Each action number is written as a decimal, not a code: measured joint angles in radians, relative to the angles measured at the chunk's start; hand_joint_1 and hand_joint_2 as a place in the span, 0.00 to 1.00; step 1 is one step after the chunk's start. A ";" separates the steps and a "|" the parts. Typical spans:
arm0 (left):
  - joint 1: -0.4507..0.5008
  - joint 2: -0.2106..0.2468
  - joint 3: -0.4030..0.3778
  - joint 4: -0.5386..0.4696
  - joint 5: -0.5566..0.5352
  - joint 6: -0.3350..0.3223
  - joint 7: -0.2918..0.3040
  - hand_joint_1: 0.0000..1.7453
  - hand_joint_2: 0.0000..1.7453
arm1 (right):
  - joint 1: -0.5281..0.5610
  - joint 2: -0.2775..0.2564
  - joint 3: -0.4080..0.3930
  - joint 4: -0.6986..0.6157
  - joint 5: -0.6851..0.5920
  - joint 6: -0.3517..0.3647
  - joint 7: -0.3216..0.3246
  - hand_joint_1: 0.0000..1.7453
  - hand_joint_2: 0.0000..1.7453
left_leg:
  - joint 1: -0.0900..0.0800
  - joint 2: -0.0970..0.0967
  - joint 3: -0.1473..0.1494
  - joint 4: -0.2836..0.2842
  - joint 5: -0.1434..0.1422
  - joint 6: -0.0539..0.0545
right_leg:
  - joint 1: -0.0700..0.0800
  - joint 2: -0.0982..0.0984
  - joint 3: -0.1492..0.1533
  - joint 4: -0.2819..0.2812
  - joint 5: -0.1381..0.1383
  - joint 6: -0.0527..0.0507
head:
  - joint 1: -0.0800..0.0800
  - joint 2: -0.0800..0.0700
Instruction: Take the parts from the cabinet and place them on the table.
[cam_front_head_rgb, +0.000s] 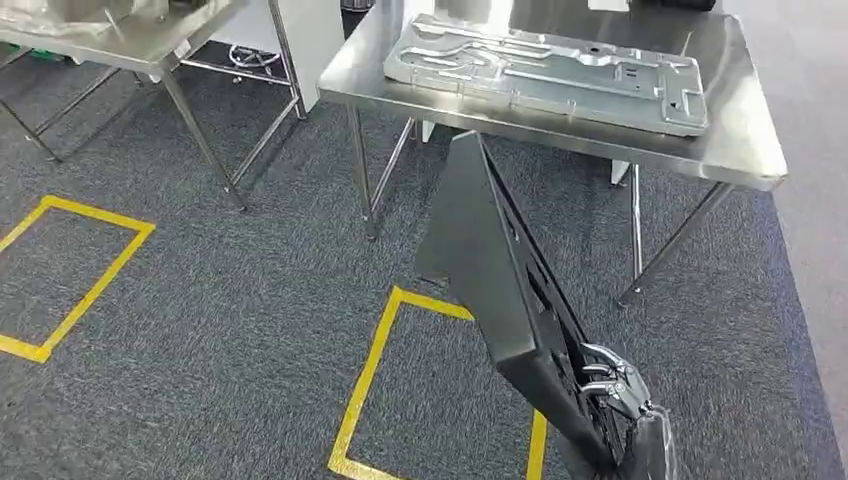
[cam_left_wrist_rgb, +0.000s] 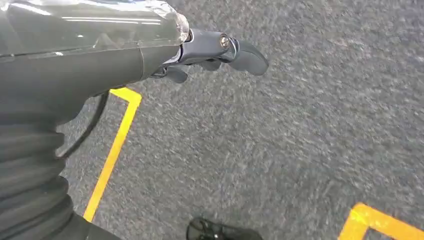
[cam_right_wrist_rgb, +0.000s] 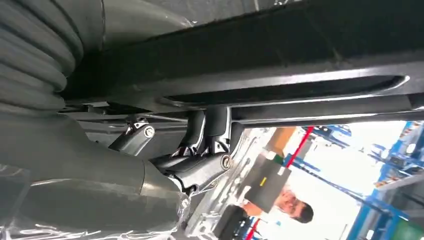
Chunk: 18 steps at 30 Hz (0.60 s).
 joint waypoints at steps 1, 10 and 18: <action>0.002 0.000 0.000 0.000 0.000 0.000 0.000 0.00 1.00 | -0.001 0.000 -0.001 0.000 0.000 0.000 0.000 1.00 1.00 | 0.000 -0.001 0.015 -0.001 -0.011 -0.001 | 0.000 0.000 -0.022 -0.001 -0.007 0.001 | -0.001 0.000; -0.006 -0.003 0.000 0.000 0.000 0.000 0.001 0.00 1.00 | 0.000 0.005 -0.011 -0.003 0.000 0.013 0.001 1.00 1.00 | -0.005 -0.001 0.135 -0.016 -0.078 -0.041 | 0.010 0.001 0.028 -0.253 0.207 -0.053 | 0.005 0.000; -0.004 -0.003 0.000 -0.001 0.006 0.000 0.003 0.00 1.00 | -0.002 0.017 -0.026 -0.003 -0.019 0.023 -0.001 1.00 1.00 | 0.011 0.002 -0.108 0.239 -0.170 -0.066 | -0.003 0.010 0.136 -0.271 0.140 -0.054 | -0.001 0.000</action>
